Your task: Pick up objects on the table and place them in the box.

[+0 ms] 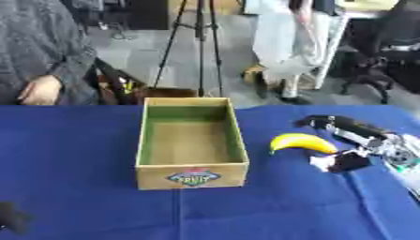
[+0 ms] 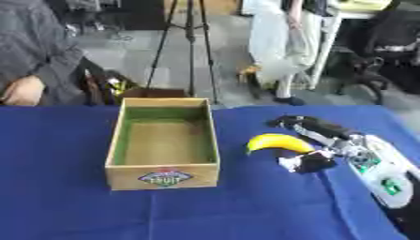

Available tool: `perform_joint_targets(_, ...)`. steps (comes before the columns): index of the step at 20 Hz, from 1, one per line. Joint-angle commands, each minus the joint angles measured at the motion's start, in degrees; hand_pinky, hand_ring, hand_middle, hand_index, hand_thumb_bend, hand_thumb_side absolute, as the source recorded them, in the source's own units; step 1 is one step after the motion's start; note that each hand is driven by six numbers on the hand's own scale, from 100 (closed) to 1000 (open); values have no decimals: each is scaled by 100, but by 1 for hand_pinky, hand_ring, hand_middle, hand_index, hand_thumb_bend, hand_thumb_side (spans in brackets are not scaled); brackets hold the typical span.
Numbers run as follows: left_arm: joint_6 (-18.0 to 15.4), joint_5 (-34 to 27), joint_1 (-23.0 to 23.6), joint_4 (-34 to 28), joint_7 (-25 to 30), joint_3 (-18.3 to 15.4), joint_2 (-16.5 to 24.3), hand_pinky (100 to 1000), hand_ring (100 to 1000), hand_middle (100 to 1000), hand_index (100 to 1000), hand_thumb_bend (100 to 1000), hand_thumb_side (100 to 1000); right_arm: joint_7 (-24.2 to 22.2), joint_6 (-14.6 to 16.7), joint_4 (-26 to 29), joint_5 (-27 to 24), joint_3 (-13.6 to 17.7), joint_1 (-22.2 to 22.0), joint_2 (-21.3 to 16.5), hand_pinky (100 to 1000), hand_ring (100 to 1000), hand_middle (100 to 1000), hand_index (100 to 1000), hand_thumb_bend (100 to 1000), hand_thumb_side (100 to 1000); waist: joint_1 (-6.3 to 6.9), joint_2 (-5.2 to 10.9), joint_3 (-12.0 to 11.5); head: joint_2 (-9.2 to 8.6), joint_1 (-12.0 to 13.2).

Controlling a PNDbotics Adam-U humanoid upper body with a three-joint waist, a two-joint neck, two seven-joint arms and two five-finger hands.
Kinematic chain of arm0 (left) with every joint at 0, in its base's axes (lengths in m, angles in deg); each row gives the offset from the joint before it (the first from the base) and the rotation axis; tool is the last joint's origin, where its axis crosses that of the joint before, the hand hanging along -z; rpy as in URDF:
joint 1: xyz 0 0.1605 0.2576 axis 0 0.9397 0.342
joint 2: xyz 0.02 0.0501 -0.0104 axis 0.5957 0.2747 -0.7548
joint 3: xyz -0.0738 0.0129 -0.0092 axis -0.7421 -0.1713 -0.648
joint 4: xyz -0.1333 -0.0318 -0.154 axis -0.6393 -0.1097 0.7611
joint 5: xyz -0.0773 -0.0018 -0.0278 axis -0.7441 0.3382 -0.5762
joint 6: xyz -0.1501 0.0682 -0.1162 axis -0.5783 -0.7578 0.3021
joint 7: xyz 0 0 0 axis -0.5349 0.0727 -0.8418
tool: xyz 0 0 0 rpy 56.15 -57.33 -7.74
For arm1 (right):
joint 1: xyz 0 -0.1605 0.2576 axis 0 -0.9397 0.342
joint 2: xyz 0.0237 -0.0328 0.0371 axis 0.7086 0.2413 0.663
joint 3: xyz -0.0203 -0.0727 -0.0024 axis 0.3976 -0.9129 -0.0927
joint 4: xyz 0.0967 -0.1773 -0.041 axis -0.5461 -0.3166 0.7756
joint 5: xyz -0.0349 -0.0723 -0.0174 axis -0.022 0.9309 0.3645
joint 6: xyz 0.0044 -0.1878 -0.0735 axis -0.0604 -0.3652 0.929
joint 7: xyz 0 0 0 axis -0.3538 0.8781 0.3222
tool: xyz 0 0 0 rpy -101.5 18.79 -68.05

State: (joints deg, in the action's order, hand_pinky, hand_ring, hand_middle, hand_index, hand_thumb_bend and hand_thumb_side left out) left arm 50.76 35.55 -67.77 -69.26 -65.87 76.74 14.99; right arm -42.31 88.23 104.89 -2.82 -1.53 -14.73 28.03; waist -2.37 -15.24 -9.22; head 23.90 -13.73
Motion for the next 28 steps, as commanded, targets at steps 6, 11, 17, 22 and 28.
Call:
perform_joint_targets(6, -55, -138, -94, -173, 81, -1, 81, 721, 506, 508, 721, 260, 945, 274, 49, -187, 231, 258, -9, -349, 872, 1000, 892, 983, 100, 394, 6, 33, -146, -164, -190)
perform_joint_targets(11, -96, -182, -103, -178, 127, 17, 92, 721, 506, 508, 722, 259, 945, 374, 57, -365, 331, 346, -46, -389, 882, 1000, 907, 983, 100, 399, 27, 5, -227, -219, -288)
perform_joint_targets(17, -146, -224, -118, -173, 197, 52, 96, 721, 506, 508, 723, 257, 947, 500, 87, -602, 345, 469, -109, -448, 897, 1000, 936, 978, 100, 406, 56, -27, -352, -297, -405)
perform_joint_targets(22, -183, -253, -123, -164, 244, 69, 89, 721, 506, 508, 723, 257, 948, 585, 95, -774, 342, 527, -134, -481, 910, 1000, 952, 977, 100, 410, 81, -49, -418, -329, -455)
perform_joint_targets(28, -192, -263, -124, -156, 258, 68, 89, 721, 506, 508, 723, 257, 948, 622, 121, -816, 371, 530, -134, -482, 910, 1000, 952, 977, 100, 410, 83, -50, -423, -331, -459)
